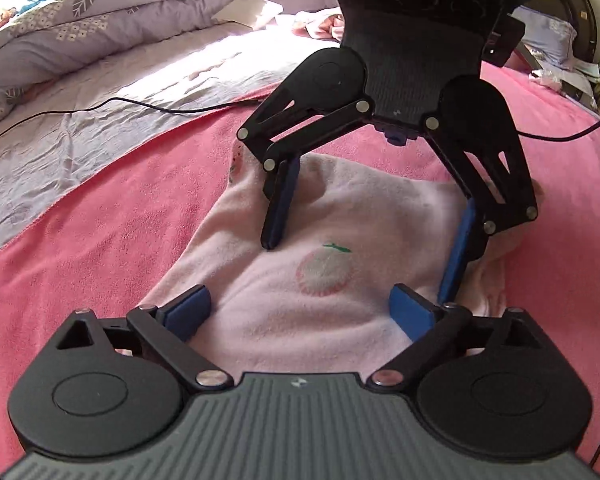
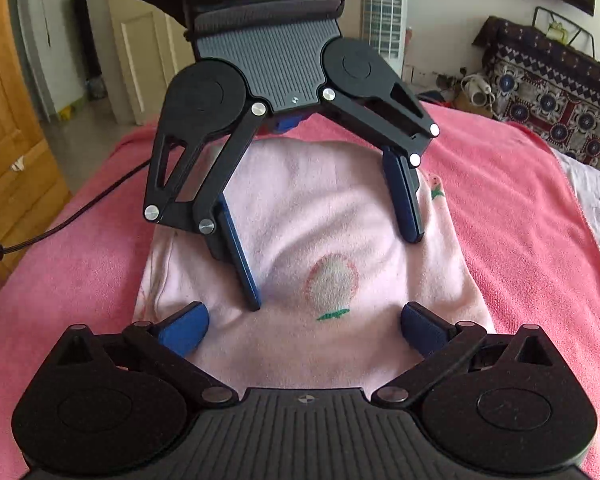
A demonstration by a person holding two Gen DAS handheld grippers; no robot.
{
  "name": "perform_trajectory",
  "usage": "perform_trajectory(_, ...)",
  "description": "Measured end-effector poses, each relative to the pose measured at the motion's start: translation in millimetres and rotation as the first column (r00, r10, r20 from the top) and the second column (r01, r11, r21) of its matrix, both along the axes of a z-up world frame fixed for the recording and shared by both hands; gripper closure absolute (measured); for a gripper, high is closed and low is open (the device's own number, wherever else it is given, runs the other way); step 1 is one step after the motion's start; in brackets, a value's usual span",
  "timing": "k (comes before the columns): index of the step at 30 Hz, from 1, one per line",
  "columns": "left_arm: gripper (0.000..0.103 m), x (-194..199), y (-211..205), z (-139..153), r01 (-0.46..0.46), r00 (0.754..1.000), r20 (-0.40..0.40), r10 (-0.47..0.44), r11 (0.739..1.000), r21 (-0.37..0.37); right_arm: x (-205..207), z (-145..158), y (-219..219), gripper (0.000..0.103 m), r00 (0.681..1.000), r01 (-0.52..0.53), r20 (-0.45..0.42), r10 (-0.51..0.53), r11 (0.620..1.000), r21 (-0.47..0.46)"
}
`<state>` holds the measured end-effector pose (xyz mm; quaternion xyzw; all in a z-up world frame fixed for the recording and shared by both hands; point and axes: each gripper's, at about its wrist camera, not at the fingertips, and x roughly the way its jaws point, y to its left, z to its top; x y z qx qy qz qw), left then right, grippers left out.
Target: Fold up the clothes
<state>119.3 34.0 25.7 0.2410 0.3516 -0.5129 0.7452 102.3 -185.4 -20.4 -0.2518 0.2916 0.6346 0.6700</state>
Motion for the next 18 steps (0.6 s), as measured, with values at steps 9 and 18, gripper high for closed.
perform_trajectory(9, 0.005, -3, 34, 14, -0.033, 0.999, -0.002, 0.033, 0.999, -0.015, 23, 11, -42, 0.0, 0.999, 0.039, -0.026, -0.038, 0.999, 0.036)
perform_trajectory(18, 0.002, -5, 64, 29, -0.288, 0.945, -0.144, 0.293, 0.956, 0.056, 31, 20, -72, 0.0, 0.937, 0.279, -0.17, -0.304, 0.947, -0.159)
